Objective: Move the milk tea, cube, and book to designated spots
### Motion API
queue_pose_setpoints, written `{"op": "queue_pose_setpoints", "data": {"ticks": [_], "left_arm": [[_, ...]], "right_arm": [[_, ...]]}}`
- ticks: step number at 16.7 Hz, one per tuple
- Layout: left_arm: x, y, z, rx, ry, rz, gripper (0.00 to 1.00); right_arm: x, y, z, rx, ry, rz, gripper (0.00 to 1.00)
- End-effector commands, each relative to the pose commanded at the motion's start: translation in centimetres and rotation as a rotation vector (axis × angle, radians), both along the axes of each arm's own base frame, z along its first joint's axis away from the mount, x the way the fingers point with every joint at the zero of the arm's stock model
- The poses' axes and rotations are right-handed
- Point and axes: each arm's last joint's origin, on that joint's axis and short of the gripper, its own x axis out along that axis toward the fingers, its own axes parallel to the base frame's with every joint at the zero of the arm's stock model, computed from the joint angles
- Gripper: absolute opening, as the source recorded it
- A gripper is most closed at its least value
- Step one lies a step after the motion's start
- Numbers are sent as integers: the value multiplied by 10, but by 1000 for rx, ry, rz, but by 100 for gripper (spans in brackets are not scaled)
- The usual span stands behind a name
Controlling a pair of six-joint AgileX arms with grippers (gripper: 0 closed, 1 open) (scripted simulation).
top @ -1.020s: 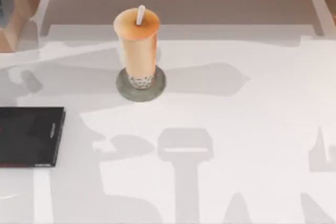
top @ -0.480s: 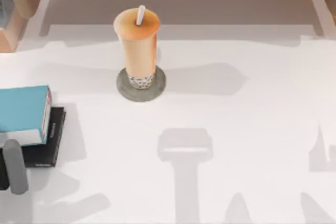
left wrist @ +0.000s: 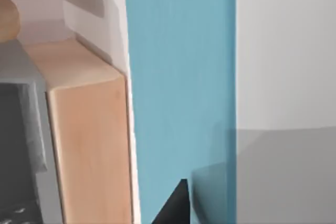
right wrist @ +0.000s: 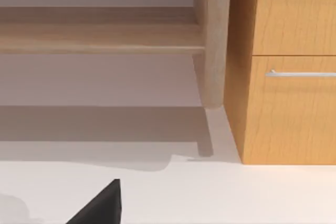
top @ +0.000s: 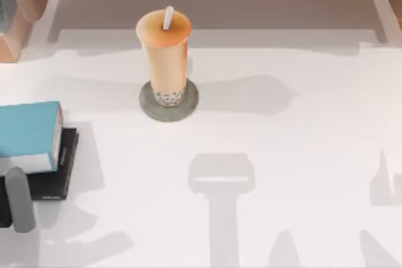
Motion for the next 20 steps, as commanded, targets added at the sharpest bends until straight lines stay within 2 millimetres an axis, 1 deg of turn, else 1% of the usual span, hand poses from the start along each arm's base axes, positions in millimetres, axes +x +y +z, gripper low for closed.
{"op": "queue_pose_setpoints", "data": {"ticks": [6,19,20], "left_arm": [[1,-1,-3,-3,10,-4,0],[1,-1,-3,-3,10,-4,98],[1,-1,-3,-3,10,-4,100]], "right_arm": [[0,0,0,0,0,0,100],[0,0,0,0,0,0,100],[0,0,0,0,0,0,100]]}}
